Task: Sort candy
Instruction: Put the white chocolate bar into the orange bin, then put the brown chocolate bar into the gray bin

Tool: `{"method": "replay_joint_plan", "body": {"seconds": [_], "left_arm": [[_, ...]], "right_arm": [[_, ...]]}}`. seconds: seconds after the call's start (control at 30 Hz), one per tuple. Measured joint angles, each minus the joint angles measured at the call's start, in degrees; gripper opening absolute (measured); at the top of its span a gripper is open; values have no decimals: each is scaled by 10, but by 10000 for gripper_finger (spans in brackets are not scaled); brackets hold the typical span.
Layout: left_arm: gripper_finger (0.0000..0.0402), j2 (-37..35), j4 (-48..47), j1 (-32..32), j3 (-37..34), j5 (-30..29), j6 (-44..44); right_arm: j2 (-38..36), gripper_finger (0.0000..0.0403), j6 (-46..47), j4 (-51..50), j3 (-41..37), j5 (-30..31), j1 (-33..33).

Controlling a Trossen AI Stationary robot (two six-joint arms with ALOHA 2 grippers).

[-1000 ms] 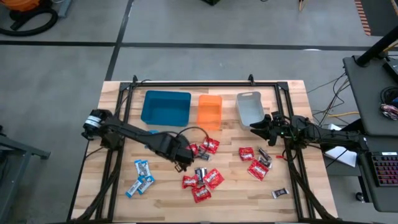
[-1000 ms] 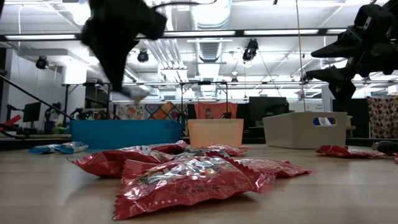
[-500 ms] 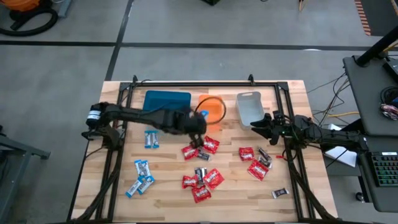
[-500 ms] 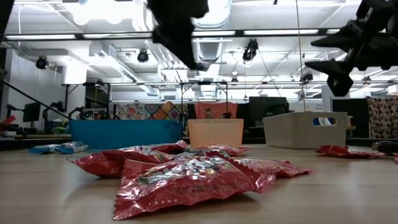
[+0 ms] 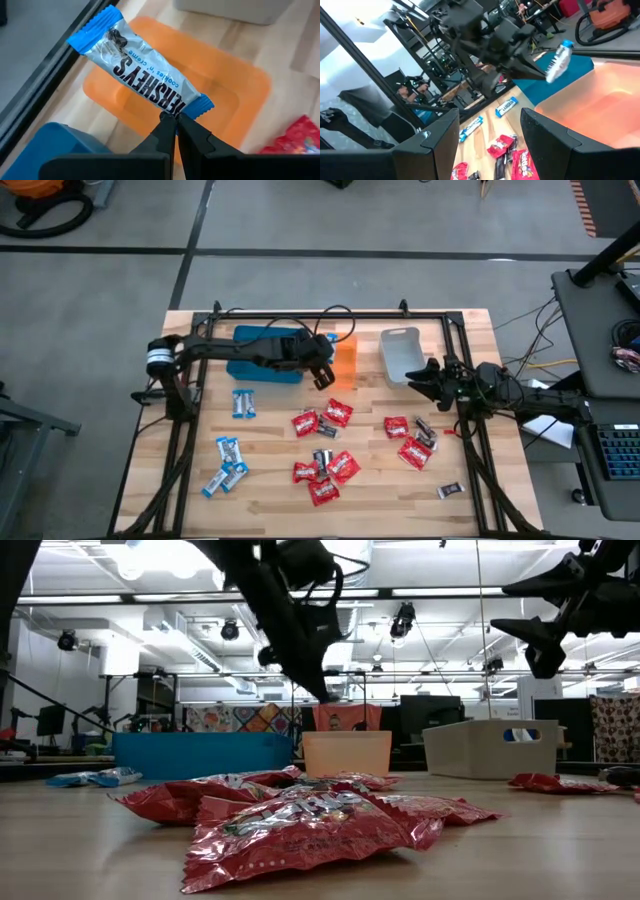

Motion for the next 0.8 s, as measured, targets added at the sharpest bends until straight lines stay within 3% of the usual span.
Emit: {"method": "replay_joint_plan", "body": {"seconds": [0.27, 0.6, 0.73, 0.8], "left_arm": [[20, 0, 21, 6, -24, 2, 31], [78, -12, -39, -6, -2, 7, 17], [79, -48, -34, -25, -29, 14, 68], [77, -74, -30, -34, -53, 47, 108]], "right_arm": [[11, 203, 23, -26, 36, -1, 0], [75, 203, -20, -231, 177, 2, 0], [132, 203, 12, -317, 235, 45, 0], [168, 203, 51, -363, 262, 55, 0]]}}
